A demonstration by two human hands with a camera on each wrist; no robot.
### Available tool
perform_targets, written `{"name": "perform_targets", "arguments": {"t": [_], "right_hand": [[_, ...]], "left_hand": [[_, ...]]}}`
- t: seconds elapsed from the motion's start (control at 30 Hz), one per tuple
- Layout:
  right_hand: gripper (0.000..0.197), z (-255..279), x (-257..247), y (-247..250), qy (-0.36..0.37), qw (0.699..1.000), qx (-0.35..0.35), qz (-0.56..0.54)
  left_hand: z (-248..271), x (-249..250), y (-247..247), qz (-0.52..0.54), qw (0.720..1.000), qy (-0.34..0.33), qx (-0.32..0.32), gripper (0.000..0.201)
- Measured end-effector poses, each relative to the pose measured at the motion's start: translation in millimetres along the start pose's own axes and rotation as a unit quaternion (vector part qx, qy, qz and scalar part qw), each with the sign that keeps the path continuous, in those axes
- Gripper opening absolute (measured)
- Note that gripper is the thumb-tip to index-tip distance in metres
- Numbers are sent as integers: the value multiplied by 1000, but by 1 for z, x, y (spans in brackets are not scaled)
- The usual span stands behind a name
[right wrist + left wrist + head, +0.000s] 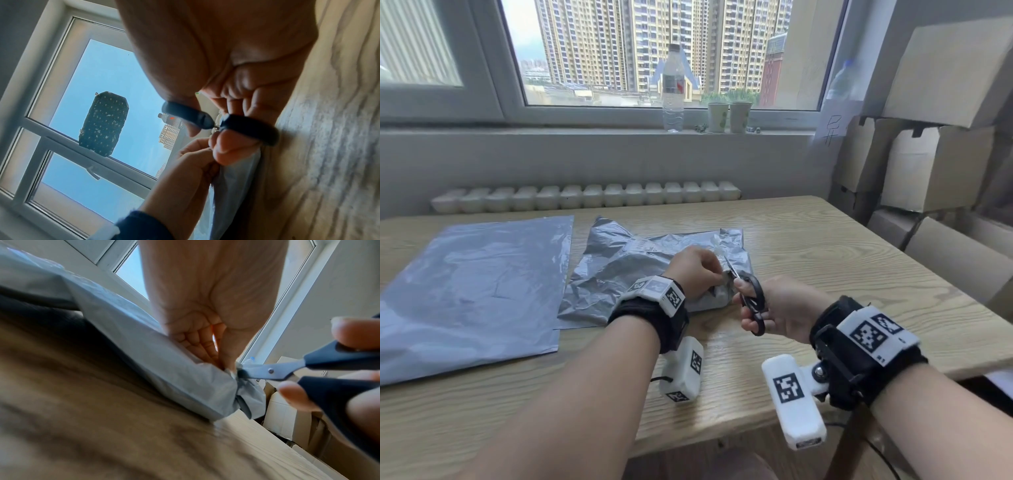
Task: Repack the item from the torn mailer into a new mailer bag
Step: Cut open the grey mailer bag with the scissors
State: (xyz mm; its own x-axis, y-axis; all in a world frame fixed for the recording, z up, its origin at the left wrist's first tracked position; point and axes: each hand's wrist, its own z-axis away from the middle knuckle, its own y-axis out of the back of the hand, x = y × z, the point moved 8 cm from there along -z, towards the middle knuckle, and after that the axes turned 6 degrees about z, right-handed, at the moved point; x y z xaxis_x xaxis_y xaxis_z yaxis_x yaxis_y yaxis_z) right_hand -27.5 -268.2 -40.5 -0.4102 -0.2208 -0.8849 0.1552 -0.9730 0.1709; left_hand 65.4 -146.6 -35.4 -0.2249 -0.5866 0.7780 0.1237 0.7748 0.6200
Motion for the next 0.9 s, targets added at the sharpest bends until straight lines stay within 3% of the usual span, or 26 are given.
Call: {"name": "perform_targets", "arguments": {"t": [0.27, 0.47, 0.6, 0.73, 0.83, 0.9], "right_hand": [[25, -11, -7, -9, 8, 1000, 25, -12], [21, -10, -10, -3, 38, 995, 39, -78], [23, -7, -13, -1, 43, 993, 16, -109], [19, -6, -10, 1, 41, 993, 10, -114], [17, -7, -10, 3, 46, 992, 4, -115], [16, -7, -11, 2, 46, 992, -1, -114]], "left_hand": [[3, -3, 1, 34, 999, 9, -13, 11], [-4, -2, 5, 37, 997, 65, 0, 2], [-15, 15, 18, -42, 997, 35, 56, 29], [-25, 21, 3, -141, 990, 23, -8, 54], [-31, 25, 7, -174, 984, 10, 34, 39], [-32, 29, 12, -200, 977, 2, 73, 9]]}}
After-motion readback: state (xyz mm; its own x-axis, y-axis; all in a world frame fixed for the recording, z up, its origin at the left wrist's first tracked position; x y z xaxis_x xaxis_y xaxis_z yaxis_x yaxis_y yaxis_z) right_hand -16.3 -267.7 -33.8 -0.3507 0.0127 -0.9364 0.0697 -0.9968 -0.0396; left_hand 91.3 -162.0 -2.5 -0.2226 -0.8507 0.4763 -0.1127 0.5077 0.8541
